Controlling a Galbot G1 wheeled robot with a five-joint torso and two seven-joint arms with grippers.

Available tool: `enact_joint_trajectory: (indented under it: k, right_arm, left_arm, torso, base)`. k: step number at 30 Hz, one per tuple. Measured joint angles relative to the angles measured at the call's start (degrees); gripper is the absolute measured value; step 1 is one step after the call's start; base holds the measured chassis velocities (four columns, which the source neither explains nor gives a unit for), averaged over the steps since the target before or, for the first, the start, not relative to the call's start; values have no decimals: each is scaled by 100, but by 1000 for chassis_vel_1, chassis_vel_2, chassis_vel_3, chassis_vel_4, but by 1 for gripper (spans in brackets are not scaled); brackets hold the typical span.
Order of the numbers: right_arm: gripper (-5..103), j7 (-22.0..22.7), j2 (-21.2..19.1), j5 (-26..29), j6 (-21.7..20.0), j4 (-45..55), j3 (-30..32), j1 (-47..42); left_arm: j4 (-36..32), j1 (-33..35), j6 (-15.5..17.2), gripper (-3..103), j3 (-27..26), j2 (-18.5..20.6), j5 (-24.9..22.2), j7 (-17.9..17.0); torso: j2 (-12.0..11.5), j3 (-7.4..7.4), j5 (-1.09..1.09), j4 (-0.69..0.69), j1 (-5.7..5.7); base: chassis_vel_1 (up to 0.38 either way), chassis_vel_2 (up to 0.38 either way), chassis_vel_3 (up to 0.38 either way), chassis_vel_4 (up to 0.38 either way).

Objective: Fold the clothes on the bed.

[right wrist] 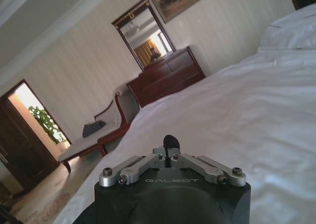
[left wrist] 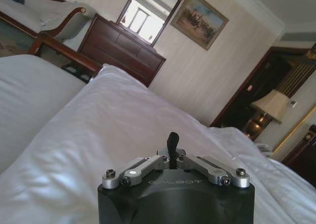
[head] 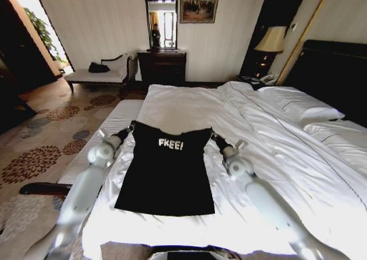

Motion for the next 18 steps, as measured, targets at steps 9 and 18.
enact_joint_trajectory:
  k: [9,18]
  right_arm:
    - [0,409,-148,-269,-53,989,272,-1393]
    - [0,507,10,-579,81,1116,440,-2319]
  left_arm:
    - [-1313,1700,101,1,-998,227,19,-7]
    - [-1541,2803,145,1,-1517,29,314,2]
  torso:
    - [0,0,2,-4,1]
    - [1,1,1,-4,2]
  base:
    - [0,0,0,0]
    - [0,0,0,0]
